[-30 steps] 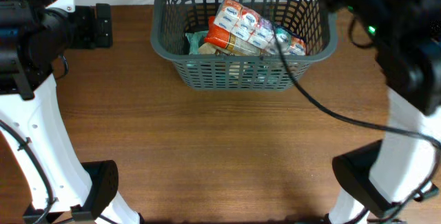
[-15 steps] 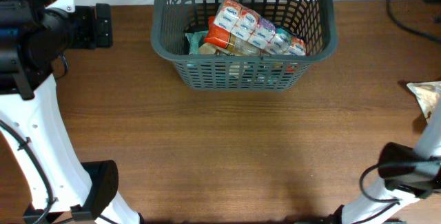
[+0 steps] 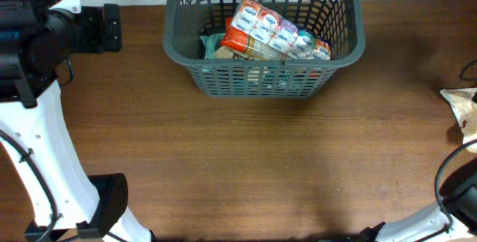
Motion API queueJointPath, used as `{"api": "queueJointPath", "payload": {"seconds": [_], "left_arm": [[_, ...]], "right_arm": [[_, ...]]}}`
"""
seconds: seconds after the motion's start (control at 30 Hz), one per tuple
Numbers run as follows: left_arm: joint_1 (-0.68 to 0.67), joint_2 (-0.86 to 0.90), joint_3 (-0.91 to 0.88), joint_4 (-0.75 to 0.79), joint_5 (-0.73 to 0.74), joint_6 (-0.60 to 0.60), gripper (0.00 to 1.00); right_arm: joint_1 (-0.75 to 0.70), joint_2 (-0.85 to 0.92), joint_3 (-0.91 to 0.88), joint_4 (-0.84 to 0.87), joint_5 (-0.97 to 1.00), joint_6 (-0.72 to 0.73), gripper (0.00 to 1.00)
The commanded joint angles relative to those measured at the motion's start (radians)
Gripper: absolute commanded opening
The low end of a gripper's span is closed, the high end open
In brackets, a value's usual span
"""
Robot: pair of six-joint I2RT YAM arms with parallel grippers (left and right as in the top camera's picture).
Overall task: Pack container
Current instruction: 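Reach the right gripper to the tan paper bag and grasp it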
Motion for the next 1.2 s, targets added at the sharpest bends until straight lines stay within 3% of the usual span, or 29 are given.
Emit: {"api": "queueJointPath", "payload": {"seconds": [0.0,0.07,0.27,0.77,0.97,1.03,1.07,1.17], "left_arm": [[0.003,-0.003,-0.001,0.0,-0.003,-0.013,0.99],[0.003,-0.003,-0.001,0.0,-0.003,-0.013,0.99],[0.003,-0.003,-0.001,0.0,-0.003,-0.013,0.99],[0.003,-0.003,-0.001,0.0,-0.003,-0.013,0.99],[0.003,-0.003,-0.001,0.0,-0.004,-0.013,0.99],[0.003,-0.003,-0.001,0.0,-0.003,-0.013,0.99],[0.003,-0.003,-0.001,0.0,-0.003,-0.013,0.99],[0.003,-0.003,-0.001,0.0,-0.003,-0.013,0.99]], "right_arm": [[-0.025,0.001,-0.053,0.038,-0.005,-0.128,0.82],[-0.033,0.001,-0.075,0.057,-0.001,-0.226,0.82],[-0.034,0.037,-0.085,0.047,0.016,-0.282,0.84],[-0.032,0.215,-0.085,0.055,0.055,-0.28,0.78],[-0.031,0.279,-0.085,0.072,0.054,-0.242,0.57],[-0.031,0.293,-0.085,0.07,0.052,-0.225,0.4],[-0.031,0.295,-0.085,0.07,0.051,-0.2,0.25],[-0.03,0.295,-0.079,0.071,0.047,-0.127,0.05]]}}
